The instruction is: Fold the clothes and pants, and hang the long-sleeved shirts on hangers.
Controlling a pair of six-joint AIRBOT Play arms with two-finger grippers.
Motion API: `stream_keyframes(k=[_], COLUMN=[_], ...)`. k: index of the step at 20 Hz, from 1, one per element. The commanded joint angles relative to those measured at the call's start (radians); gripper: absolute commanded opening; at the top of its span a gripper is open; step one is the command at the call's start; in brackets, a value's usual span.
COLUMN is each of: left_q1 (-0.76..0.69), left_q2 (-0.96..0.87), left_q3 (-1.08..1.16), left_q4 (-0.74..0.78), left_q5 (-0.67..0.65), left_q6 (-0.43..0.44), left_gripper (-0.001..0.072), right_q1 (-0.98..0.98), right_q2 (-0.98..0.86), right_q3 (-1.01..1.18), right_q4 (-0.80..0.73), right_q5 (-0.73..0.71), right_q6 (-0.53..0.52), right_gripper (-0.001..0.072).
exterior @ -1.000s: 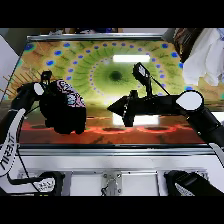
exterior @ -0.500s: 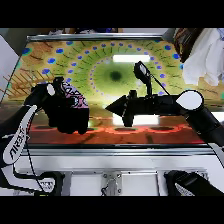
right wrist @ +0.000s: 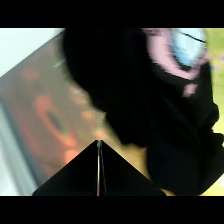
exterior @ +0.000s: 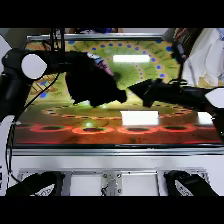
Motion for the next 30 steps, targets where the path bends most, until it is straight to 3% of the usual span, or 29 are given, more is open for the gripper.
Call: stream_keyframes(k=[1,4,6,7,8,9,13,16,20,23,30], left_q1=[-0.158,-0.18,-0.14,-0.115,-0.084,-0.05,0.15,0.257,0.339,0.341,0.286], left_q2=[0.046,0.011,-0.048,-0.079,-0.116,-0.148,-0.227,-0.24,-0.21,-0.201,-0.224], left_q3=[0.05,-0.004,-0.057,-0.084,-0.109,-0.12,-0.122,-0.175,-0.42,-0.602,-0.733], left_q4=[-0.003,-0.002,-0.005,-0.005,-0.005,-0.009,-0.251,-0.258,-0.277,-0.396,-0.475], left_q5=[0.054,0.105,0.107,0.107,0.105,0.087,-0.063,-0.16,-0.193,-0.183,0.091], left_q6=[0.0,-0.008,-0.064,-0.083,-0.109,-0.148,-0.145,-0.138,-0.13,-0.039,-0.037], left_gripper=[0.002,0.002,0.0021,0.0161,0.0632,0.068,0.0678,0.0678,0.0678,0.0678,0.0678], right_q1=[-0.193,-0.286,-0.301,-0.301,-0.301,-0.301,-0.301,-0.299,-0.298,-0.296,-0.227], right_q2=[0.098,0.145,0.152,0.151,0.146,0.138,0.107,0.097,0.097,0.097,0.098], right_q3=[0.003,0.002,0.002,0.002,0.002,0.002,0.002,-0.021,-0.118,-0.204,-0.302], right_q4=[-0.194,-0.314,-0.361,-0.369,-0.368,-0.368,-0.374,-0.419,-0.48,-0.48,-0.481], right_q5=[-0.08,-0.079,-0.078,-0.076,-0.069,-0.056,0.045,0.117,0.177,0.183,0.182], right_q6=[0.217,0.311,0.329,0.328,0.329,0.328,0.329,0.394,0.518,0.609,0.658], right_gripper=[0.0018,0.0018,0.0017,0.0018,0.0018,0.0018,0.0018,0.0017,0.0018,0.0017,0.0017])
